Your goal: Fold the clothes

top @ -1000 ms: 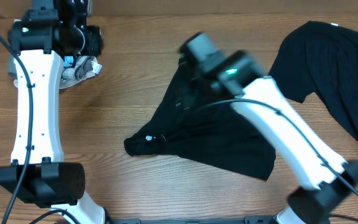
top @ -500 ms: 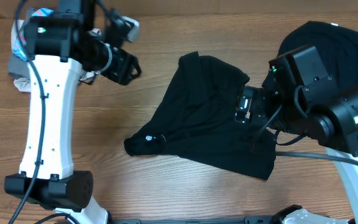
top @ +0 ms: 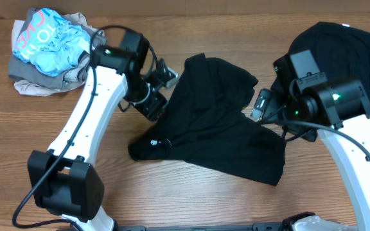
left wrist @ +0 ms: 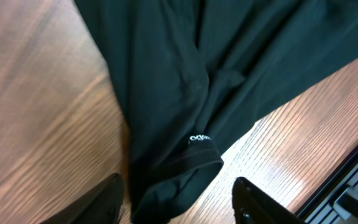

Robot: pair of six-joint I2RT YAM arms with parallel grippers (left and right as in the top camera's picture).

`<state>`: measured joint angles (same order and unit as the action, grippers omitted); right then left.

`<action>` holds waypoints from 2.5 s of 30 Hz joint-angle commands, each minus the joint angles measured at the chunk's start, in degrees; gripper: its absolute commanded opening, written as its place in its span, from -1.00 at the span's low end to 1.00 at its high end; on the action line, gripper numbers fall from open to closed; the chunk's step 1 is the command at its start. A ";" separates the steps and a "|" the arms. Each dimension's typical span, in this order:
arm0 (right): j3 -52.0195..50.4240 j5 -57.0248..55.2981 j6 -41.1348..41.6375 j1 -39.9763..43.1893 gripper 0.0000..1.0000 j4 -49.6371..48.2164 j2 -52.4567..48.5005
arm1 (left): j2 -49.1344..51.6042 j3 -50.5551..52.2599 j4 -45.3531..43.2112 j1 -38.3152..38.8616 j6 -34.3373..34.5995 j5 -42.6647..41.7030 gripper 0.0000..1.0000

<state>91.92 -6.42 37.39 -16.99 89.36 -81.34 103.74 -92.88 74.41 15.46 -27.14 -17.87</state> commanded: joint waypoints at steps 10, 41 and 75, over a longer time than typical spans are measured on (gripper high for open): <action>-11.41 1.88 -4.83 7.43 1.00 -8.11 0.22 | 0.02 12.83 -6.71 8.81 12.44 8.44 0.28; -15.74 2.21 -7.26 7.43 1.00 -15.63 0.22 | 0.02 25.57 -18.93 10.56 21.16 14.86 0.17; -15.80 9.09 -7.26 7.37 0.98 -9.25 0.20 | -0.37 -14.80 -11.41 -1.57 31.50 17.77 -0.92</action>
<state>76.25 1.74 30.22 -9.74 79.24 -81.38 103.83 -103.07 62.15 14.55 2.90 -0.78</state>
